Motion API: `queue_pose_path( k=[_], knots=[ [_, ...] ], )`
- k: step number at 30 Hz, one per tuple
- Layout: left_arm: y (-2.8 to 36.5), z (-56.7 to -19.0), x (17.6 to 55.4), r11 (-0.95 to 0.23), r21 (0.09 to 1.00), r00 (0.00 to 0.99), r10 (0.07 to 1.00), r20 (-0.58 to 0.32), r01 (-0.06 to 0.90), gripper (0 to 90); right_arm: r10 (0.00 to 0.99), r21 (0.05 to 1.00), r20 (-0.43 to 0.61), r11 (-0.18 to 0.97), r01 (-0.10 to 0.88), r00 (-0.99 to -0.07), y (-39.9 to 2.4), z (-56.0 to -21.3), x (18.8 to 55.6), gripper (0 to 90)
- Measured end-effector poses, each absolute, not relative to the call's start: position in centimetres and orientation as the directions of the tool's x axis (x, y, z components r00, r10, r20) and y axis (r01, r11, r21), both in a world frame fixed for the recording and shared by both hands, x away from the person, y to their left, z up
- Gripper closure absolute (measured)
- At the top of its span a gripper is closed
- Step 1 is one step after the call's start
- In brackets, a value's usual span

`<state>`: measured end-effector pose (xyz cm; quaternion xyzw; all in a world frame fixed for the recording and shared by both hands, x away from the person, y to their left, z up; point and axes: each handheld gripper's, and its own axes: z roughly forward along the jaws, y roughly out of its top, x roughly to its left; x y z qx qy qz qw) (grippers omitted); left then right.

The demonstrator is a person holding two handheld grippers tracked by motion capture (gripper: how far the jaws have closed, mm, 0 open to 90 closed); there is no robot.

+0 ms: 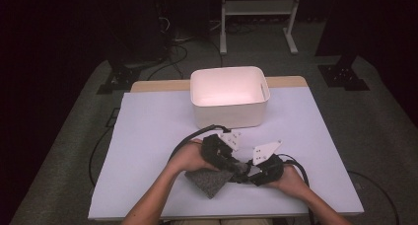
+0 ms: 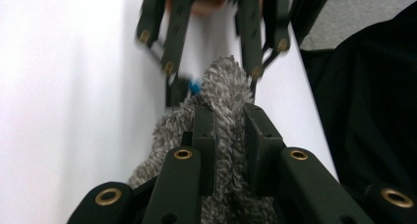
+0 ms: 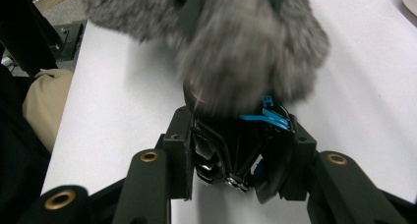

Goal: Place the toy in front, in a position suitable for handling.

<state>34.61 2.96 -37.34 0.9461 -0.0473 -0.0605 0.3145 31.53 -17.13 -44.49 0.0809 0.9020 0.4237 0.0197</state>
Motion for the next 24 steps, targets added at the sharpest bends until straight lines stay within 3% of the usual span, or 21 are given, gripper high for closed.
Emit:
queue_pose_path(
  k=[7, 24],
  knots=[
    [5.2, -37.3, 34.9, -0.808, 0.588, 0.993, -0.092, -0.068, -0.034, 77.6, 0.159, 0.77, 0.038, 0.624, 0.13, -0.987, -17.1, -44.5, 31.6, 57.0],
    [1.5, -37.3, 34.7, -0.784, 0.614, 0.98, -0.18, -0.082, -0.093, 77.6, 0.159, 0.768, 0.025, 0.628, 0.121, -0.987, -17.0, -44.5, 31.5, 57.1]
  ],
)
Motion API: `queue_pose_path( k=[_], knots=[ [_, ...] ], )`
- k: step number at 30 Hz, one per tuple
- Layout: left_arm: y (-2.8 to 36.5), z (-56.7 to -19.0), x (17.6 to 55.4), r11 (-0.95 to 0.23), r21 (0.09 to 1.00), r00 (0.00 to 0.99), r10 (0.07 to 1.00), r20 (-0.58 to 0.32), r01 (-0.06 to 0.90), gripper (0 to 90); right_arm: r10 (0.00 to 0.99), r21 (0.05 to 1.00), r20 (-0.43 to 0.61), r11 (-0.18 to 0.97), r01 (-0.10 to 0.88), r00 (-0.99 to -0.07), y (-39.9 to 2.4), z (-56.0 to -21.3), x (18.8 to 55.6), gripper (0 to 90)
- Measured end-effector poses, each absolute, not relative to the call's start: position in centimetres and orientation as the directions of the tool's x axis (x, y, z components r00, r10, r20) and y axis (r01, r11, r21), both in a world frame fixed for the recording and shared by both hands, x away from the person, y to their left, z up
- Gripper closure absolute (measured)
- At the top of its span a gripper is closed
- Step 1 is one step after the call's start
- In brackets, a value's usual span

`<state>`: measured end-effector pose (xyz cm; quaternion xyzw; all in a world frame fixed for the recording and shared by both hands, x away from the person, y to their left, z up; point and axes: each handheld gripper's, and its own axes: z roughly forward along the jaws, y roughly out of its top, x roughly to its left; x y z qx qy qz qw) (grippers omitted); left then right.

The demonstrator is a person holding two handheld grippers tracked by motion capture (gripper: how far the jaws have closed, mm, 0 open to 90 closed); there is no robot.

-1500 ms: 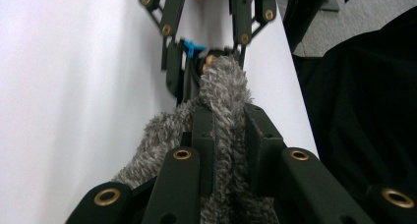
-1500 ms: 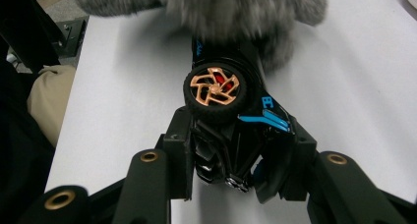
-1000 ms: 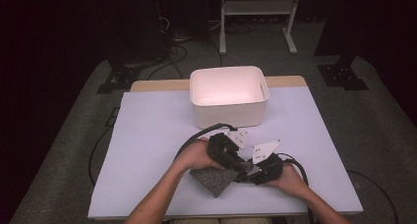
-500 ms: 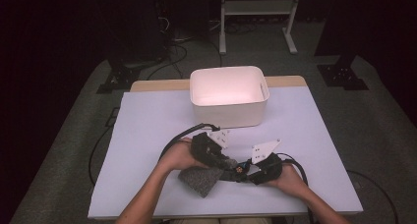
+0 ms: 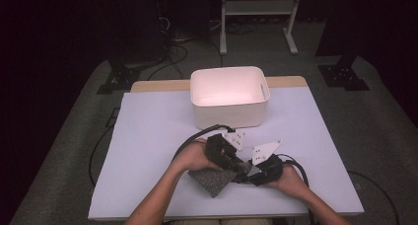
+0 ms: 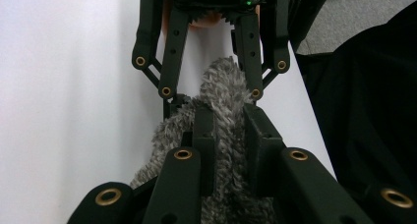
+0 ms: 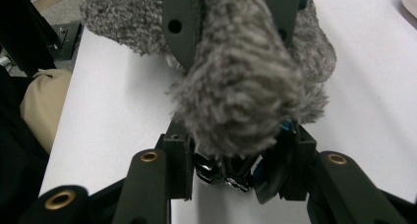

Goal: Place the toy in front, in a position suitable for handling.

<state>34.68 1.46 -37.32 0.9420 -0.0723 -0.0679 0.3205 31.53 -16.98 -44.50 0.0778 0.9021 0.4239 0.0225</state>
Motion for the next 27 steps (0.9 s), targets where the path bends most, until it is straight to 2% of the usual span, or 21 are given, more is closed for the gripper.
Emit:
queue_pose_path(
  k=[6, 15, 23, 27],
  knots=[
    [3.2, -37.4, 34.7, -0.782, 0.621, 0.985, -0.146, -0.088, -0.06, 77.6, 0.157, 0.766, 0.025, 0.632, 0.12, -0.987, -17.0, -44.5, 31.6, 57.1],
    [9.6, -37.7, 34.5, -0.757, 0.653, 0.993, -0.053, -0.106, 0.029, 77.2, 0.148, 0.758, 0.029, 0.641, 0.118, -0.989, -16.9, -44.3, 31.8, 57.2],
    [13.0, -38.0, 34.4, -0.748, 0.661, 0.995, 0.002, -0.098, 0.067, 76.8, 0.147, 0.752, 0.033, 0.648, 0.122, -0.989, -16.8, -44.2, 31.8, 57.1],
    [14.4, -39.1, 34.3, -0.722, 0.684, 0.992, 0.03, -0.126, 0.109, 76.8, 0.147, 0.755, 0.046, 0.642, 0.131, -0.988, -16.9, -44.3, 31.9, 56.9]
  ],
)
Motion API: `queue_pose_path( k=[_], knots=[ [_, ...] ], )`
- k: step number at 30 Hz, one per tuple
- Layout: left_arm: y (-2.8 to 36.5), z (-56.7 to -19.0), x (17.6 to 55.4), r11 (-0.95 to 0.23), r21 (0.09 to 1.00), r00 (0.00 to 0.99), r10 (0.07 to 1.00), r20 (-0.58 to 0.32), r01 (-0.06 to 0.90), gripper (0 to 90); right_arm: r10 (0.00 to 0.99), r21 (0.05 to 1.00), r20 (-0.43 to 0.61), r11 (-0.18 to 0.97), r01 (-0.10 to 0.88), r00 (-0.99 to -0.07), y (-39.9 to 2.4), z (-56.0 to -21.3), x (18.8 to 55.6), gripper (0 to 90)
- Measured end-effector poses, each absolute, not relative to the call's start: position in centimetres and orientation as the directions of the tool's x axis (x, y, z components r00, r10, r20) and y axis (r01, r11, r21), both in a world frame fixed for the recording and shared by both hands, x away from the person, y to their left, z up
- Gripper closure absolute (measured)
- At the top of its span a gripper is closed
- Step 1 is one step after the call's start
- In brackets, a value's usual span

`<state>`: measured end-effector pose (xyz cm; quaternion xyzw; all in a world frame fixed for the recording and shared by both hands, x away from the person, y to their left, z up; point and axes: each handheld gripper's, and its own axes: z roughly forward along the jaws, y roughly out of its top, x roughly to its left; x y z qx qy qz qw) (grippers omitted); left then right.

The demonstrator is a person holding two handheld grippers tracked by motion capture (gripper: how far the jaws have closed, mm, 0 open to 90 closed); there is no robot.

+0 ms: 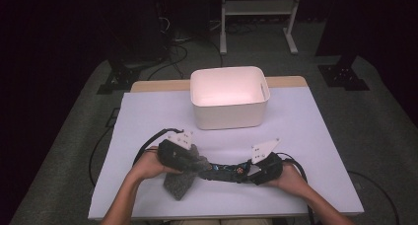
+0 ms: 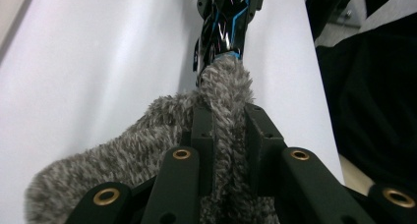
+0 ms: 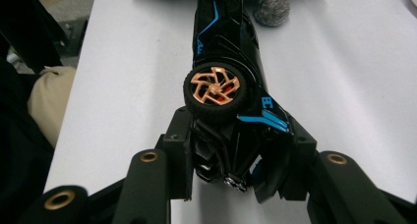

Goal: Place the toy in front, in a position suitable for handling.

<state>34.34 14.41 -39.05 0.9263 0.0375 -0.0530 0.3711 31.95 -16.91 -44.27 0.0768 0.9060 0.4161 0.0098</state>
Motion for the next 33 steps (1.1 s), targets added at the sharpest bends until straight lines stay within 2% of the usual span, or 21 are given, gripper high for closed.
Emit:
queue_pose_path(
  k=[3, 4, 11, 22, 24, 26, 33],
  knots=[
    [14.3, -39.2, 34.4, -0.713, 0.692, 0.991, 0.027, -0.134, 0.113, 76.8, 0.144, 0.758, 0.073, 0.636, 0.148, -0.987, -17.0, -44.3, 32.2, 53.5],
    [14.2, -39.3, 34.4, -0.713, 0.692, 0.991, 0.023, -0.134, 0.11, 76.8, 0.143, 0.762, 0.085, 0.628, 0.157, -0.986, -16.9, -44.1, 32.2, 47.9],
    [13.7, -39.1, 34.4, -0.72, 0.687, 0.992, 0.011, -0.127, 0.096, 76.8, 0.122, 0.752, 0.077, 0.645, 0.138, -0.99, -15.7, -43.2, 32.1, 44.8],
    [11.9, -39.3, 34.4, -0.705, 0.705, 0.991, -0.026, -0.13, 0.074, 76.8, 0.092, 0.686, 0.037, 0.721, 0.092, -0.995, -12.3, -41.9, 32.6, 45.7],
    [11.6, -39.3, 34.4, -0.702, 0.708, 0.99, -0.027, -0.138, 0.08, 76.8, 0.098, 0.669, 0.033, 0.737, 0.095, -0.995, -12.0, -42.1, 32.5, 47.8],
    [11.5, -39.3, 34.4, -0.703, 0.707, 0.991, -0.021, -0.134, 0.08, 76.8, 0.112, 0.652, 0.014, 0.752, 0.094, -0.994, -11.8, -42.3, 32.6, 54.5],
    [12.1, -39.8, 34.4, -0.706, 0.703, 0.99, -0.02, -0.14, 0.085, 76.8, 0.107, 0.642, -0.009, 0.763, 0.076, -0.994, -12.1, -42.1, 32.5, 56.2]
  ],
)
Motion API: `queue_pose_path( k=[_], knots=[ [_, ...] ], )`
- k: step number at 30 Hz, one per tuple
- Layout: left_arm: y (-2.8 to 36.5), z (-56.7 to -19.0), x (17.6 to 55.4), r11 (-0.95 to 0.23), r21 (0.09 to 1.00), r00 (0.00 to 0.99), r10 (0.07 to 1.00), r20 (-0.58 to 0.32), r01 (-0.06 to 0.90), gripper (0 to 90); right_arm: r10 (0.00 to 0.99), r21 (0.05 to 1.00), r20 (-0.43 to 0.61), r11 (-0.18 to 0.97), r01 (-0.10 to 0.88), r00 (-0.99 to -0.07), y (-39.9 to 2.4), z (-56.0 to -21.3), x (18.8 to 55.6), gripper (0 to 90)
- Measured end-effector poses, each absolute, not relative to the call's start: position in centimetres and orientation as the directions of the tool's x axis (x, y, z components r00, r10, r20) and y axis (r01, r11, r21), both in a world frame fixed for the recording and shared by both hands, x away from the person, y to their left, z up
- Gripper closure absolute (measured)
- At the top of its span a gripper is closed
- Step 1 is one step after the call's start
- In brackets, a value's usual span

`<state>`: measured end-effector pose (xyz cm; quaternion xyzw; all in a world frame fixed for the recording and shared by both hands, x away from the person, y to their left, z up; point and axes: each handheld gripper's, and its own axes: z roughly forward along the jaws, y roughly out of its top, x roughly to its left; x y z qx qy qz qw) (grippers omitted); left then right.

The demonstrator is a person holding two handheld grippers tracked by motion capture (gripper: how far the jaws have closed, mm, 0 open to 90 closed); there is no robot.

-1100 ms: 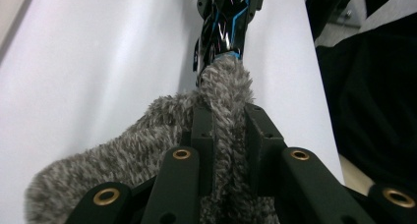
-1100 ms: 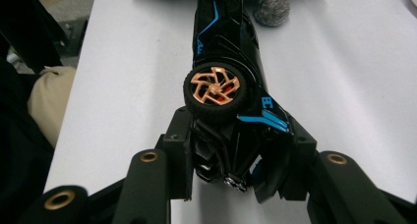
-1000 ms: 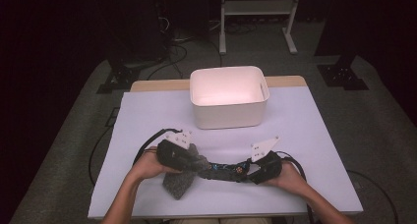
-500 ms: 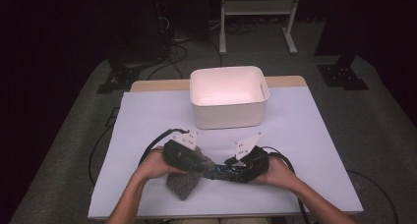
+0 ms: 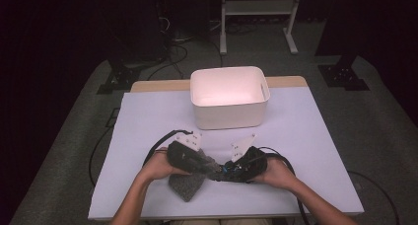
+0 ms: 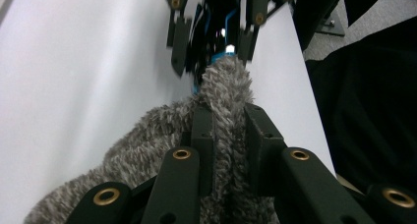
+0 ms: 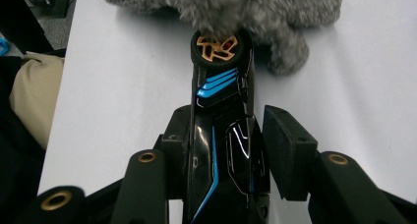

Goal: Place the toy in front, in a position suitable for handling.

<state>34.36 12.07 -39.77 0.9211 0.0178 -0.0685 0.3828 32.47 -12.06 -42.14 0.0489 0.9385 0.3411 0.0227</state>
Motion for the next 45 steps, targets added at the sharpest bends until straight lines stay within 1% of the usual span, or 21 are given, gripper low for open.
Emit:
queue_pose_path(
  k=[3, 9, 16, 20, 24, 28, 31, 37, 42, 45],
  knots=[
    [12.3, -40.4, 34.4, -0.715, 0.692, 0.988, -0.011, -0.154, 0.1, 76.8, 0.116, 0.648, -0.006, 0.757, 0.084, -0.993, -12.8, -42.2, 32.3, 56.2],
    [11.6, -40.6, 34.5, -0.699, 0.707, 0.987, -0.015, -0.16, 0.104, 77.0, 0.126, 0.668, 0.003, 0.738, 0.096, -0.992, -13.4, -42.3, 32.3, 56.4],
    [12.4, -38.8, 34.8, -0.65, 0.751, 0.989, 0.003, -0.15, 0.115, 77.3, 0.145, 0.74, 0.022, 0.663, 0.114, -0.989, -13.6, -41.8, 32.8, 56.5],
    [12.3, -38.0, 34.8, -0.663, 0.742, 0.992, 0.003, -0.13, 0.099, 77.4, 0.155, 0.762, 0.033, 0.636, 0.125, -0.987, -13.2, -42.1, 33.0, 56.4],
    [11.9, -38.1, 34.8, -0.659, 0.745, 0.99, -0.005, -0.139, 0.102, 77.5, 0.159, 0.764, 0.034, 0.632, 0.128, -0.987, -13.4, -42.2, 32.9, 56.2],
    [11.0, -38.1, 35.0, -0.68, 0.728, 0.99, -0.019, -0.137, 0.088, 77.5, 0.158, 0.741, 0.025, 0.66, 0.124, -0.987, -13.8, -42.0, 32.9, 56.1],
    [10.8, -38.0, 35.1, -0.68, 0.728, 0.99, -0.021, -0.142, 0.09, 77.6, 0.159, 0.74, 0.034, 0.659, 0.132, -0.987, -14.0, -41.9, 32.9, 56.2],
    [11.2, -37.9, 35.1, -0.687, 0.721, 0.991, -0.012, -0.133, 0.089, 77.6, 0.155, 0.743, 0.027, 0.658, 0.123, -0.988, -14.1, -41.9, 33.0, 56.6],
    [11.8, -38.4, 35.2, -0.687, 0.719, 0.99, 0.008, -0.141, 0.109, 77.5, 0.171, 0.774, 0.032, 0.619, 0.133, -0.985, -15.2, -41.6, 32.8, 56.6],
    [11.6, -38.1, 35.1, -0.672, 0.735, 0.991, -0.006, -0.133, 0.094, 77.5, 0.177, 0.788, 0.034, 0.6, 0.135, -0.984, -15.5, -41.4, 32.8, 56.6]
  ],
)
